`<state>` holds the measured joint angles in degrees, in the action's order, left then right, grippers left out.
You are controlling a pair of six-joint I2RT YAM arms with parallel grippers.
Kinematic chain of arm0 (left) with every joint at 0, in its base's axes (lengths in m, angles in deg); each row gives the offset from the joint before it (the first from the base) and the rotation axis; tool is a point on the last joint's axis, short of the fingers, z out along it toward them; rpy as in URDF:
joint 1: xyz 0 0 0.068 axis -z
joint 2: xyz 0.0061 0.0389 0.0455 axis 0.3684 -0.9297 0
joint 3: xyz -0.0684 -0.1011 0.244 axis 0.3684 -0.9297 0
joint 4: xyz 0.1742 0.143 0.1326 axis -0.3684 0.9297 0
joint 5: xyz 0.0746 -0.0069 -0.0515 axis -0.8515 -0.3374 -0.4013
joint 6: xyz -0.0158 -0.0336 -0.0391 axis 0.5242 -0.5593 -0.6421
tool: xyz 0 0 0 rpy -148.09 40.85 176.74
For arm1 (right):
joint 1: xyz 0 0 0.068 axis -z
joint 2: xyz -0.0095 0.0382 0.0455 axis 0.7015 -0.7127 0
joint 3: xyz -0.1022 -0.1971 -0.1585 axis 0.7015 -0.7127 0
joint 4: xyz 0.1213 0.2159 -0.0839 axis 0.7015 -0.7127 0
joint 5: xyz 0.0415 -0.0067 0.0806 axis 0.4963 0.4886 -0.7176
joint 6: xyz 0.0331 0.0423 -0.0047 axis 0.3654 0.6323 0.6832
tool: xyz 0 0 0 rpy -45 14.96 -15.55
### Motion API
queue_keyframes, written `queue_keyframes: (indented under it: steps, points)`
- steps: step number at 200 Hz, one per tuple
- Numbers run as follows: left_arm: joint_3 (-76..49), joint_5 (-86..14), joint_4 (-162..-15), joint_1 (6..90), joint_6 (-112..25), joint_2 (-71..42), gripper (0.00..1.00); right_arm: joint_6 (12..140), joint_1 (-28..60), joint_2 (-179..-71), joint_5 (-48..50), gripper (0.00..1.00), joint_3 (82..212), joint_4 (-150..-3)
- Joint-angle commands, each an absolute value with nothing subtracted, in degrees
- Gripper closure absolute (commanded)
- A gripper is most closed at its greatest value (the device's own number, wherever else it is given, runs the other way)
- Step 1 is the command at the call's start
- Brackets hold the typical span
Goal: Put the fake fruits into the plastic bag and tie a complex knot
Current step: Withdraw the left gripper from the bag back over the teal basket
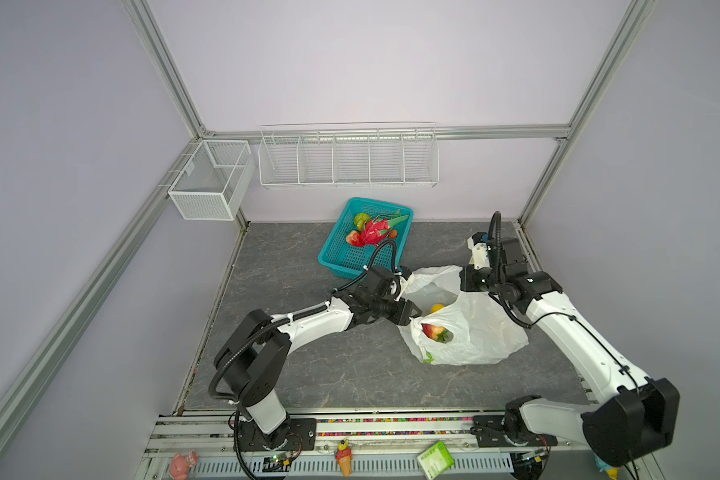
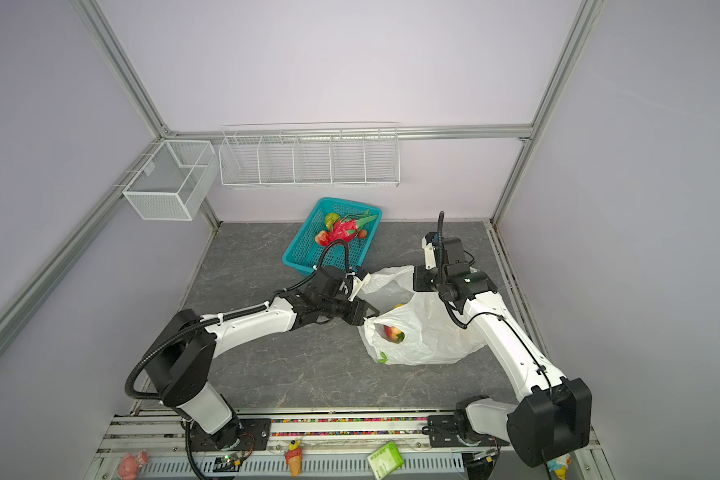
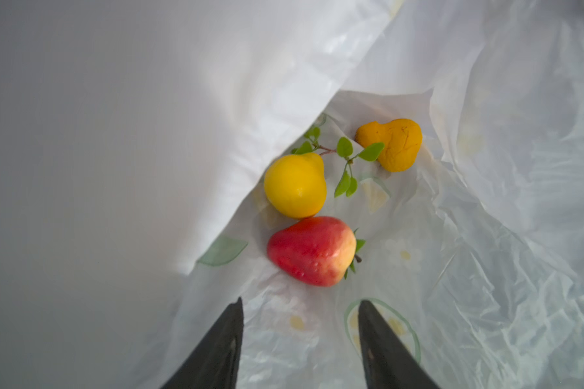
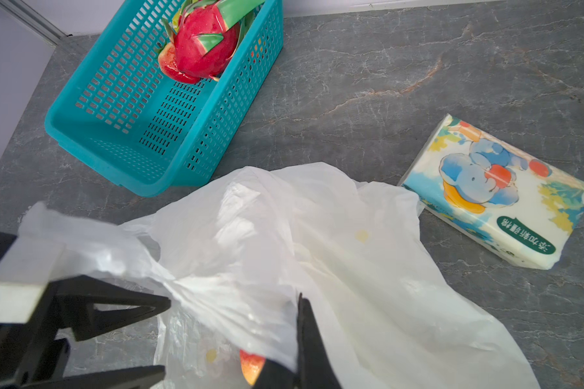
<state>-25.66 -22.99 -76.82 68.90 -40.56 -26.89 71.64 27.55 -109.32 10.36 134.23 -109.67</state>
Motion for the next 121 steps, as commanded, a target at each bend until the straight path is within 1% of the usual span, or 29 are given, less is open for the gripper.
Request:
queue_keyframes:
  steps: [1, 43, 48, 66, 76, 98, 121]
  points:
    - [-27.6, -24.6, -67.2, 68.9, -34.8, -22.2, 0.47, 70.5, 27.8, -108.6, 11.2, 0.94, 133.4, -110.5]
    - [-28.0, -32.5, -58.4, 68.0, -32.0, -10.4, 0.46, 70.6, 27.9, -109.1, 10.7, 0.94, 133.9, -110.1]
    - [-27.9, -34.7, -58.2, 67.8, -32.9, -9.0, 0.47, 70.6, 28.0, -109.2, 10.6, 0.94, 133.9, -110.1]
    - [-28.9, -42.9, -62.1, 67.1, -33.8, -4.0, 0.45, 70.6, 28.0, -109.2, 10.6, 0.94, 134.0, -110.0]
    - [-29.1, -48.2, -65.6, 65.9, -35.0, -2.8, 0.43, 70.6, 28.0, -109.1, 10.5, 0.94, 133.9, -110.1]
    - [-25.4, -52.7, -68.8, 60.2, -39.1, -5.9, 0.4, 70.6, 28.0, -109.2, 10.3, 0.94, 134.0, -110.0]
    - [-18.0, -56.4, -69.4, 55.8, -38.3, -15.1, 0.38, 70.5, 28.0, -109.1, 10.1, 0.94, 134.0, -110.0]
